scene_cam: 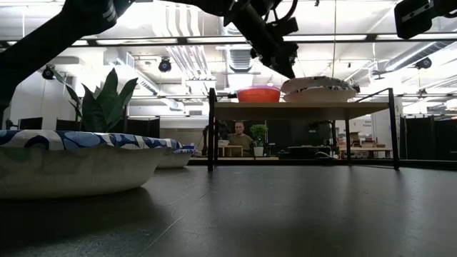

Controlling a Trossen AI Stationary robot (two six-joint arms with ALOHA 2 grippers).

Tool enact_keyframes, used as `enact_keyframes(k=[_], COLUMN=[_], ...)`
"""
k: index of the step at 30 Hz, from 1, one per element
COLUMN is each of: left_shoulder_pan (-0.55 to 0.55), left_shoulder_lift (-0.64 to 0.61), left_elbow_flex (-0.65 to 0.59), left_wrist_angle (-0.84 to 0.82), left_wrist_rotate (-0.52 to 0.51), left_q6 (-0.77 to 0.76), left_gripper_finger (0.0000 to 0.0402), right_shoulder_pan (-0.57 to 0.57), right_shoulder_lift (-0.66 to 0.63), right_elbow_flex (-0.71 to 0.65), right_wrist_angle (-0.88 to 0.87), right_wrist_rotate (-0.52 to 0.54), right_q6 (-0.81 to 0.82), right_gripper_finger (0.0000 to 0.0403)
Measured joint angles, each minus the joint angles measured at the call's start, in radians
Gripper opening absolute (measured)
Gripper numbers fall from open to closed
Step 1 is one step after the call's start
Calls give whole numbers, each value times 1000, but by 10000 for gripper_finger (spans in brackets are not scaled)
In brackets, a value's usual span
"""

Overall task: Place and stack bowls onto a shelf
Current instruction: Stack the white paper plate on top of the white paper plate on the shelf

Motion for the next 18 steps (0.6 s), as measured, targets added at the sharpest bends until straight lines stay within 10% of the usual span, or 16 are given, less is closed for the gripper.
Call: enact_keyframes(k=[18], left_shoulder_pan=[-12], left_shoulder_lift=[13], left_elbow_flex=[-4], left_wrist_angle=[16], left_wrist_rotate=[0], left_q6=[-29], left_gripper_finger=[56], right_shoulder_pan=[0], right_shoulder_lift=[0], right_elbow_flex=[0], right_wrist_angle=[0], right_wrist_rotate=[0], right_q6=[0], right_gripper_finger=[9])
